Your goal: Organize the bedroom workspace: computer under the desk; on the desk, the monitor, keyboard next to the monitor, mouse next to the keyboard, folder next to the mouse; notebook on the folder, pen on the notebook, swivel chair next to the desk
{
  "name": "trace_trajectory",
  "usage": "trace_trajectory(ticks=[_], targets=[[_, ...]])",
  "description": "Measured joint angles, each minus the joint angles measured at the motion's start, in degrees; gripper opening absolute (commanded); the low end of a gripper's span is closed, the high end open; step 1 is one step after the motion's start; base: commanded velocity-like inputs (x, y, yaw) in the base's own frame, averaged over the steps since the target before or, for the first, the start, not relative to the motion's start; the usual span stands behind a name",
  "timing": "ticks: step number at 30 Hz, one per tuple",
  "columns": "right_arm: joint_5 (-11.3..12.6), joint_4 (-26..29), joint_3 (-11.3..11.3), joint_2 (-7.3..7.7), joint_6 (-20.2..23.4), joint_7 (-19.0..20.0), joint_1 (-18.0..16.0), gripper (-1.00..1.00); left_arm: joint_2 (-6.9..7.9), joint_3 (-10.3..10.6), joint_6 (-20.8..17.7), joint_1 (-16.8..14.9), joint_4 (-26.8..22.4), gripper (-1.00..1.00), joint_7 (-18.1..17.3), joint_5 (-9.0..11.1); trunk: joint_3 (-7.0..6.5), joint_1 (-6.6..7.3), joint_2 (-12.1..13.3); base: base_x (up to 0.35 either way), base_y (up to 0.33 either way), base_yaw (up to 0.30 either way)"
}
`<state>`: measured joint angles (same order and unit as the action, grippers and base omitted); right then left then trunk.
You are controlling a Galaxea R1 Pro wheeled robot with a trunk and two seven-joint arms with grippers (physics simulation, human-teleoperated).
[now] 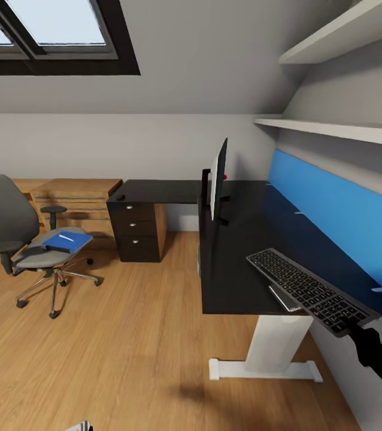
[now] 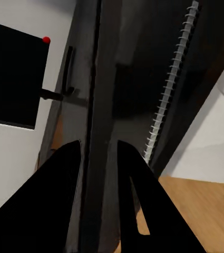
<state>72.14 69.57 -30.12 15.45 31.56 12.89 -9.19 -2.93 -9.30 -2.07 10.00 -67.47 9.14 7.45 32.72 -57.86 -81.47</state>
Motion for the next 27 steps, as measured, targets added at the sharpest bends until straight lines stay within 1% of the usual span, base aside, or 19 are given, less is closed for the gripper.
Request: trace_trajectory(ticks=[4,8,12,13,14,15,16,18,21,22,23,24,27], targets=[[-0.2,2.0,0.0,-1.63,0.1,0.0,0.0,-1.00,-0.03,0.0,0.0,0.0,0.0,1.00,0.0,0.0,-0.72,0.88,1.6,0.000,0.000,0.000],[-0.2,2.7,0.1,-2.51,0.2,0.0,0.0,-1.00,-0.03,0.0,0.0,0.0,0.0,1.00,0.0,-0.1,-1.44,1.76,3.2,0.000,0.000,0.000],[-0.2,4.7,0.1,-4.43,0.3,0.0,0.0,-1.00,-0.04,0.0,0.0,0.0,0.0,1.00,0.0,-0.1,-2.15,2.64,4.8,0.000,0.000,0.000],[-0.4,6.1,0.1,-6.11,0.5,0.0,0.0,-1.00,-0.04,0.0,0.0,0.0,0.0,1.00,0.0,-0.1,-2.33,2.86,5.2,0.000,0.000,0.000],[-0.5,6.5,0.0,-6.63,0.5,0.0,0.0,-1.00,-0.04,0.0,0.0,0.0,0.0,1.00,0.0,-0.1,-2.52,3.08,5.6,0.000,0.000,0.000],[-1.5,7.4,0.0,-7.59,0.5,0.0,0.1,-1.00,-0.04,0.0,0.0,0.0,0.0,1.00,0.0,-0.1,-2.69,3.29,6.0,0.000,0.000,0.000],[-3.2,9.3,0.1,-9.53,0.5,0.0,0.5,-1.00,-0.04,0.1,0.0,0.0,0.0,1.00,0.0,-0.1,-2.70,3.30,6.0,0.000,0.000,0.000],[-5.6,11.4,0.1,-11.65,0.5,0.1,1.4,-1.00,-0.04,0.1,0.0,0.0,0.3,1.00,0.0,-0.1,-2.70,3.30,6.0,0.000,0.000,0.000],[-7.5,15.5,0.1,-15.55,0.4,0.7,3.6,-1.00,0.01,0.1,0.0,0.0,1.2,1.00,0.0,-0.1,-2.70,3.30,6.0,0.000,0.000,0.000],[-7.6,16.1,0.1,-16.18,0.3,0.8,4.1,-1.00,0.02,0.1,0.0,0.0,1.3,1.00,0.0,-0.2,-2.70,3.30,6.0,0.000,0.000,0.000],[-8.0,17.9,0.1,-18.62,0.2,1.0,5.5,-1.00,0.04,0.1,0.0,0.0,1.5,1.00,0.0,-0.2,-2.70,3.30,6.0,0.000,0.000,0.000],[-8.3,18.1,0.1,-19.15,0.1,1.0,5.7,-1.00,0.04,0.1,0.0,0.0,1.5,1.00,0.0,-0.2,-2.70,3.30,6.0,0.000,0.000,0.000],[-8.3,18.5,0.1,-21.44,0.0,1.0,6.2,-1.00,0.04,0.1,0.0,0.0,1.6,1.00,0.0,-0.2,-2.70,3.30,6.0,-0.048,0.036,0.000]])
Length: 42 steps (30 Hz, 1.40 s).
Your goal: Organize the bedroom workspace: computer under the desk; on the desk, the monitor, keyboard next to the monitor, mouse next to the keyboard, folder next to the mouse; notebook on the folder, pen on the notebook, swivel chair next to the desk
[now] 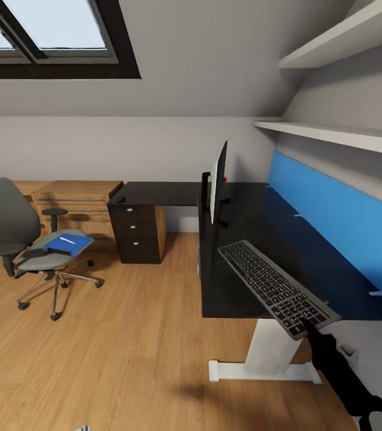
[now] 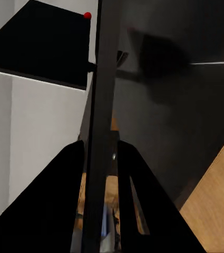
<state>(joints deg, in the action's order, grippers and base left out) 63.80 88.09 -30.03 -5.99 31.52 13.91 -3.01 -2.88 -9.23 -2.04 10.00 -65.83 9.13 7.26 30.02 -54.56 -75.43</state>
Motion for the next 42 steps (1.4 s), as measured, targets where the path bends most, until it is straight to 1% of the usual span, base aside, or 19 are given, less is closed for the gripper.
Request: trace_trajectory(ticks=[2,4,7,14,19,21,24,26,30,35,36,37,38,39,40,42], targets=[[-0.1,0.1,0.0,-0.84,0.0,-0.1,0.1,-1.00,0.00,-0.1,0.0,0.0,0.0,1.00,0.0,0.0,0.00,-0.01,0.0,-0.171,0.151,0.000],[-0.7,0.1,0.0,-1.20,0.2,-0.3,0.1,-1.00,0.00,0.0,0.0,0.0,0.0,1.00,0.0,0.0,0.00,-0.02,0.0,-0.217,0.196,0.000],[-1.1,0.0,0.0,-1.37,0.4,-0.3,0.2,-1.00,-0.01,-0.1,0.0,0.0,0.0,1.00,0.0,0.0,0.00,-0.02,0.0,-0.233,0.236,0.000],[-1.1,-0.1,0.1,-1.52,0.5,-0.3,0.2,-1.00,-0.01,0.0,0.0,0.0,0.0,1.00,0.0,0.0,-0.15,-0.01,0.0,-0.174,0.284,0.024],[-1.3,-0.1,1.5,-1.59,0.4,-0.3,0.2,-1.00,0.06,-0.1,0.0,0.0,0.0,1.00,0.1,0.0,-0.59,0.00,0.0,-0.005,0.334,0.100],[-2.1,-0.2,2.0,-1.64,0.3,-0.2,0.2,-1.00,0.02,-0.1,0.0,0.0,0.0,1.00,0.1,0.0,-0.77,0.00,0.0,-0.001,0.335,0.084],[-2.6,-0.4,2.3,-1.65,0.2,-0.2,0.2,-1.00,0.03,-0.1,0.0,0.0,0.0,1.00,0.1,0.0,-1.04,0.01,0.0,0.044,0.331,0.077],[-2.7,-0.5,2.7,-1.66,0.1,-0.2,0.2,-1.00,0.04,-0.1,0.0,0.0,0.0,1.00,0.1,0.0,-1.21,0.02,0.0,0.141,0.310,0.074],[-2.7,-0.5,4.3,-1.61,0.2,-0.2,0.2,-1.00,0.08,-0.1,0.0,0.0,0.0,1.00,0.1,0.0,-1.50,0.03,0.0,0.199,0.287,0.047],[-2.7,-0.4,5.1,-1.59,0.1,-0.3,0.2,-1.00,0.08,-0.1,0.0,0.0,0.0,1.00,0.1,0.0,-1.58,0.03,0.0,0.226,0.276,0.009],[-2.7,-0.4,5.8,-1.59,0.0,-0.3,0.2,-1.00,0.08,-0.1,0.0,0.0,0.0,1.00,0.1,0.0,-1.59,0.03,0.0,0.231,0.274,0.002],[-2.8,-0.4,7.0,-1.59,-0.3,-0.4,0.2,-1.00,0.08,-0.1,0.0,0.0,0.1,1.00,0.1,0.0,-1.59,0.03,0.0,0.232,0.273,0.001],[-2.9,-0.6,10.7,-1.59,-2.9,-0.7,0.1,-1.00,0.07,-0.1,0.0,0.0,0.1,1.00,0.1,0.0,-1.59,0.03,0.0,0.235,0.271,0.001],[-2.7,-0.9,13.8,-1.59,-5.6,-1.3,0.0,-1.00,0.04,-0.1,0.0,0.0,0.1,1.00,0.1,0.0,-1.59,0.03,0.0,0.241,0.267,0.000],[-3.2,-2.0,16.2,-1.59,-9.3,-2.4,-0.2,-1.00,0.02,-0.1,0.0,0.0,0.1,1.00,0.1,0.0,-1.59,0.03,0.0,0.249,0.258,0.000],[-3.2,-5.6,20.9,-1.58,-19.1,-6.0,-1.5,-1.00,0.01,0.0,0.0,0.0,0.4,1.00,0.1,-0.1,-1.59,0.03,0.0,0.274,0.222,0.000]])
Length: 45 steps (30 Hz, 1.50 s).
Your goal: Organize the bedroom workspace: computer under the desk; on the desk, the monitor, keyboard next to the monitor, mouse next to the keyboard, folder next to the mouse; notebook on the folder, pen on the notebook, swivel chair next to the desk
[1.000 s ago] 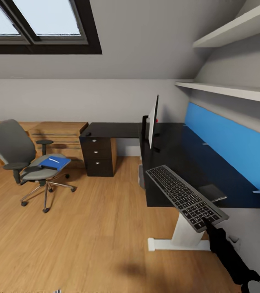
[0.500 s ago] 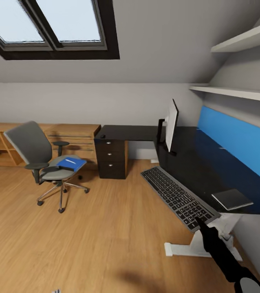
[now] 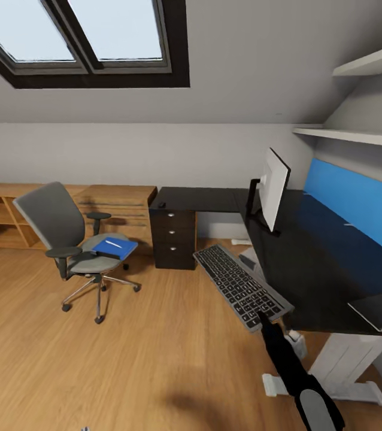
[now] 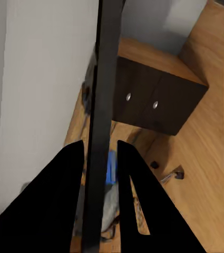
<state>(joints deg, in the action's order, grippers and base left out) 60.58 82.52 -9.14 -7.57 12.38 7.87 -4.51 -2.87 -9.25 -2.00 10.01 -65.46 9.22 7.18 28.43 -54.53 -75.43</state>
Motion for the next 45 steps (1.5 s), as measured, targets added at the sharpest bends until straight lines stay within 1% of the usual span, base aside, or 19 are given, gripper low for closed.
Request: trace_trajectory(ticks=[1,2,4,5,7,9,11,13,16,19,23,27,30,31,32,36,38,45], targets=[[0.2,-2.2,2.0,0.03,-5.5,-2.3,-1.7,-1.00,0.00,0.0,0.0,0.0,0.4,1.00,0.0,-0.1,0.00,0.00,0.0,0.290,0.191,0.000],[0.2,-3.4,3.0,0.02,-8.3,-3.4,-2.7,-1.00,0.00,0.1,0.0,0.0,0.7,1.00,0.0,-0.2,0.00,0.00,0.0,0.302,0.152,0.000],[0.4,-8.6,6.4,-0.02,-17.7,-6.8,-6.7,-1.00,-0.06,0.2,0.0,0.0,1.8,1.00,0.0,-0.8,0.00,0.00,0.0,0.313,0.092,0.000],[0.5,-10.0,7.2,-0.01,-19.9,-7.3,-7.5,-1.00,-0.08,0.3,0.0,0.0,2.0,1.00,0.0,-1.0,0.00,0.01,0.0,0.320,0.052,0.000],[1.0,-14.2,9.3,-0.04,-26.4,-8.3,-9.4,-1.00,-0.12,0.9,0.0,0.0,2.5,1.00,0.1,-2.1,0.00,0.01,0.0,0.325,0.027,0.000],[0.8,-16.0,10.7,-0.09,-29.7,-8.3,-10.2,-1.00,-0.10,1.2,0.0,0.0,2.8,1.00,0.1,-2.7,0.00,0.01,0.0,0.328,0.012,0.000],[0.5,-16.5,11.6,-0.05,-30.9,-7.2,-10.4,-1.00,-0.09,1.3,0.0,0.0,2.9,1.00,0.1,-2.8,-0.01,0.01,0.0,0.329,0.006,0.000],[0.4,-16.6,12.2,-0.02,-31.7,-4.8,-10.6,-1.00,-0.12,1.4,0.0,0.0,3.0,1.00,0.1,-2.9,-0.01,0.01,0.0,0.329,0.003,0.000],[0.6,-16.8,12.4,0.00,-32.0,-2.3,-10.6,-1.00,-0.16,1.5,0.0,0.0,3.2,1.00,0.0,-3.0,0.00,0.01,0.0,0.330,0.001,0.000],[0.8,-16.9,12.5,0.00,-32.1,-1.3,-10.5,-1.00,-0.17,1.5,0.0,0.0,3.4,1.00,0.0,-3.0,0.00,0.01,0.0,0.330,0.000,0.000],[0.9,-16.9,12.5,0.00,-32.1,-1.0,-10.5,-1.00,-0.17,1.5,0.2,0.0,3.4,1.00,-0.1,-3.0,0.00,0.01,0.0,0.330,0.014,0.000],[1.1,-17.0,12.6,-0.04,-32.1,-0.9,-10.5,-1.00,-0.18,1.4,1.1,0.0,3.4,1.00,-0.1,-3.0,0.00,0.01,0.0,0.322,0.136,0.000],[1.9,-17.3,12.6,-0.07,-32.0,-0.9,-10.5,-1.00,-0.18,1.4,1.4,0.0,3.4,1.00,-0.1,-3.0,0.00,0.01,0.0,0.306,0.201,0.000],[2.7,-17.6,12.6,-0.07,-31.9,-0.9,-10.5,-1.00,-0.18,1.4,1.4,0.0,3.4,1.00,-0.1,-3.0,0.00,0.01,0.0,0.299,0.223,0.000],[4.6,-18.3,12.6,-0.06,-31.9,-1.0,-10.5,-1.00,-0.18,1.4,1.5,0.0,3.4,1.00,-0.1,-3.0,0.01,0.01,0.0,0.299,0.225,0.000],[6.4,-18.7,12.6,-0.01,-31.8,-0.9,-10.5,-1.00,-0.18,1.4,1.5,0.0,3.4,1.00,-0.1,-3.0,0.00,0.01,0.0,0.297,0.229,0.000],[6.8,-18.8,12.7,0.00,-31.9,-0.8,-10.5,-1.00,-0.18,1.4,1.5,0.0,3.4,1.00,-0.2,-3.0,0.00,0.01,0.0,0.296,0.232,0.000],[6.9,-18.9,12.8,-0.01,-32.0,-0.8,-10.5,-1.00,-0.18,1.4,1.5,0.0,3.4,1.00,-0.2,-3.0,0.00,0.01,0.0,0.296,0.228,-0.040]])
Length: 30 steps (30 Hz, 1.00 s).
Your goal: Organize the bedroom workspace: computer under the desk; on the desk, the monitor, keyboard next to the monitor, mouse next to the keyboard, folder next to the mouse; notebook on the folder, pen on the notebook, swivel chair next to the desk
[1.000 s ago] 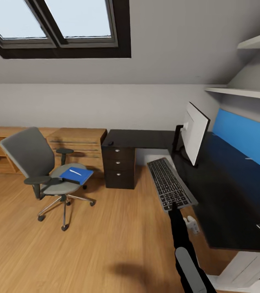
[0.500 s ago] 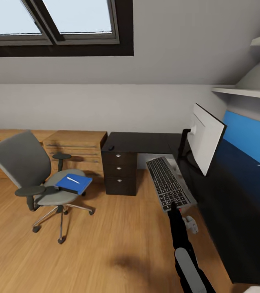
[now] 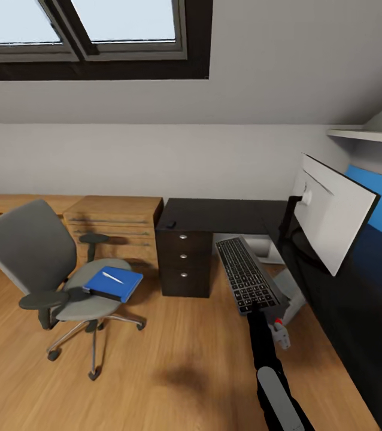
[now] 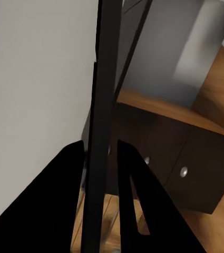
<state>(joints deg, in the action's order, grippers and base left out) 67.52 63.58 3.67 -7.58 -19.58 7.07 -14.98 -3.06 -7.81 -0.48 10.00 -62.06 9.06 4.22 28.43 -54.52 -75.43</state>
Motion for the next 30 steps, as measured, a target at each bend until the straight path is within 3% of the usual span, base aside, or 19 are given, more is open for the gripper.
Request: trace_trajectory(ticks=[7,18,20,25,28,29,30], targets=[[0.1,0.0,0.0,0.00,-0.1,0.0,0.0,-1.00,0.00,0.0,0.0,0.0,0.0,1.00,0.0,0.0,0.00,0.00,0.0,0.301,0.191,-0.176],[0.0,0.0,0.0,0.01,0.1,-0.1,0.0,-1.00,0.01,0.2,0.0,0.0,0.1,1.00,0.0,0.0,0.00,-0.02,0.0,0.241,0.025,-0.018],[-0.1,0.0,0.0,-0.02,0.1,0.0,0.0,-1.00,0.01,1.4,0.0,0.0,0.0,1.00,0.0,-0.1,0.00,-0.02,0.0,0.135,0.000,0.000],[0.0,0.0,0.0,-0.07,0.1,0.0,0.1,-1.00,0.03,2.1,0.0,0.0,-0.2,1.00,-0.1,0.0,0.00,0.00,0.0,0.308,0.000,0.000],[0.0,0.1,0.0,-0.08,0.1,0.0,0.1,-1.00,0.01,6.8,-2.6,0.0,-8.4,1.00,0.0,0.0,-0.01,0.00,0.0,0.324,0.000,0.000],[0.0,0.1,0.0,-0.08,0.1,-0.1,0.1,-1.00,-0.03,8.3,-5.4,0.0,-11.8,1.00,-0.1,0.0,-0.01,0.00,0.0,0.327,0.000,0.000],[0.0,0.1,0.0,-0.06,0.1,-0.1,0.1,-1.00,-0.05,9.7,-12.3,0.0,-18.2,1.00,-0.2,0.1,-0.01,0.00,0.0,0.327,0.000,0.000]])
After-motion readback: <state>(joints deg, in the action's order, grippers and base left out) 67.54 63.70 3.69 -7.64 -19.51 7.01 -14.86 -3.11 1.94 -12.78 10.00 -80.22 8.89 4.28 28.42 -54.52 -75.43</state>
